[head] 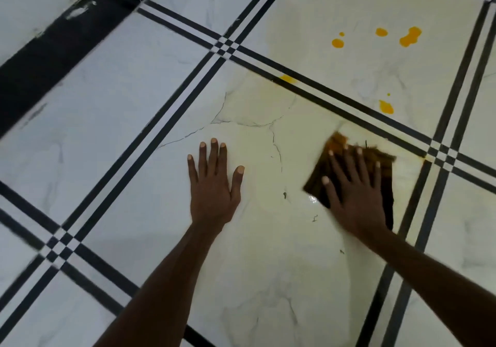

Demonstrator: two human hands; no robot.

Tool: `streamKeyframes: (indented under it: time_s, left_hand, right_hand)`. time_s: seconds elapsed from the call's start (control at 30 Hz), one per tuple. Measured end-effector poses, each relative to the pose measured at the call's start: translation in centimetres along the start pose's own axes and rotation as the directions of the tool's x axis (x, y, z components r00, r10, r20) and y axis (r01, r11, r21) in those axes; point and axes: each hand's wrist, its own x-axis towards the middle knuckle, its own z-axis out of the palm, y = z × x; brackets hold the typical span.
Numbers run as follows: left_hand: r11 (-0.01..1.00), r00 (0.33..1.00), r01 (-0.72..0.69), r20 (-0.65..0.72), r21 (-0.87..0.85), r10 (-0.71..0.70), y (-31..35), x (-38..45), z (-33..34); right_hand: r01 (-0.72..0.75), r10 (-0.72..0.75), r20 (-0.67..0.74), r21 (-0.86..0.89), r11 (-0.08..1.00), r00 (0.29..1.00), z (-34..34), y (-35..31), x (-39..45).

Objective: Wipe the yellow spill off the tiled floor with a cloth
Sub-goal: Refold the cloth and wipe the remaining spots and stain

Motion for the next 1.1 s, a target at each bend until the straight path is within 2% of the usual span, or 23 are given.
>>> streamKeyframes:
  time_s: [0.03, 0.13, 0.23, 0.3, 0.4, 0.47, 0.53, 0.6, 0.67, 0.73, 0.77, 0.83, 0.93, 1.03, 1.1]
  left_hand:
    - [1.000, 1.000, -0.004, 0.002, -0.002, 0.004, 0.1, 0.0, 0.0]
    - [1.000, 1.000, -0.006, -0.013, -0.009, 0.006, -0.2, -0.1, 0.0]
    - [1.000, 1.000, -0.010, -0.020, -0.024, 0.010, -0.2, 0.2, 0.1]
    - [1.000, 1.000, -0.009, -0.025, -0.027, 0.008, -0.2, 0.2, 0.2]
    - [0.999, 0.998, -0.012, -0.062, -0.035, 0.010, -0.1, 0.0, 0.3]
    - [1.000, 0.998, -0.010, -0.065, -0.020, 0.009, -0.1, 0.1, 0.3]
    - [1.000, 0.999, -0.005, -0.050, 0.000, 0.005, 0.0, 0.1, 0.3]
    - [1.000, 0.999, -0.004, -0.049, 0.004, 0.004, 0.1, 0.0, 0.2]
    - [1.000, 0.998, -0.008, -0.060, -0.017, 0.007, 0.1, 0.0, 0.2]
    - [0.999, 0.997, -0.001, -0.071, -0.046, -0.002, 0.0, 0.1, 0.1]
    - [0.998, 0.997, 0.003, -0.078, -0.061, -0.008, 0.0, 0.0, 0.2]
    - [0.997, 0.996, -0.004, -0.084, -0.079, -0.002, 0.0, 0.0, 0.1]
    - [0.998, 0.995, -0.009, -0.101, -0.068, 0.002, 0.0, -0.1, 0.2]
    - [0.999, 0.996, -0.001, -0.092, -0.039, -0.002, 0.0, 0.0, 0.4]
    - [1.000, 0.997, -0.008, -0.076, -0.028, 0.006, 0.0, 0.0, 0.4]
  right_hand:
    - [-0.010, 0.010, -0.001, -0.018, 1.000, 1.000, 0.3, -1.7, -2.7]
    - [0.283, -0.284, 0.068, 0.030, 0.959, 0.956, 1.9, -8.8, -8.2]
    - [0.447, -0.449, 0.025, 0.046, 0.893, 0.893, 2.2, -11.2, -1.8]
    - [0.383, -0.384, 0.009, 0.022, 0.923, 0.923, 1.7, -10.0, 4.7]
    - [0.085, -0.084, -0.033, 0.003, 0.996, 0.996, 0.9, -3.9, 9.4]
    - [-0.004, 0.006, -0.068, 0.032, 0.999, 0.998, 0.7, -1.1, 6.6]
    - [-0.030, 0.031, -0.017, 0.044, 0.999, 0.999, 0.9, -1.9, -0.3]
    - [0.107, -0.109, 0.068, 0.031, 0.994, 0.992, 1.7, -6.2, -8.2]
    - [0.345, -0.353, 0.125, 0.080, 0.935, 0.927, 2.7, -10.5, -11.8]
    - [0.481, -0.491, 0.104, 0.105, 0.870, 0.865, 3.2, -12.4, -8.8]
    - [0.497, -0.504, 0.075, 0.093, 0.863, 0.861, 3.3, -12.4, -6.1]
    - [0.424, -0.427, 0.045, 0.069, 0.903, 0.903, 2.9, -10.7, -0.6]
    - [0.122, -0.123, 0.007, 0.045, 0.991, 0.992, 2.0, -4.5, 4.1]
    - [-0.090, 0.094, -0.052, 0.073, 0.993, 0.994, 1.8, -0.5, 2.4]
    - [-0.156, 0.160, -0.055, 0.065, 0.986, 0.986, 2.1, -2.1, -1.2]
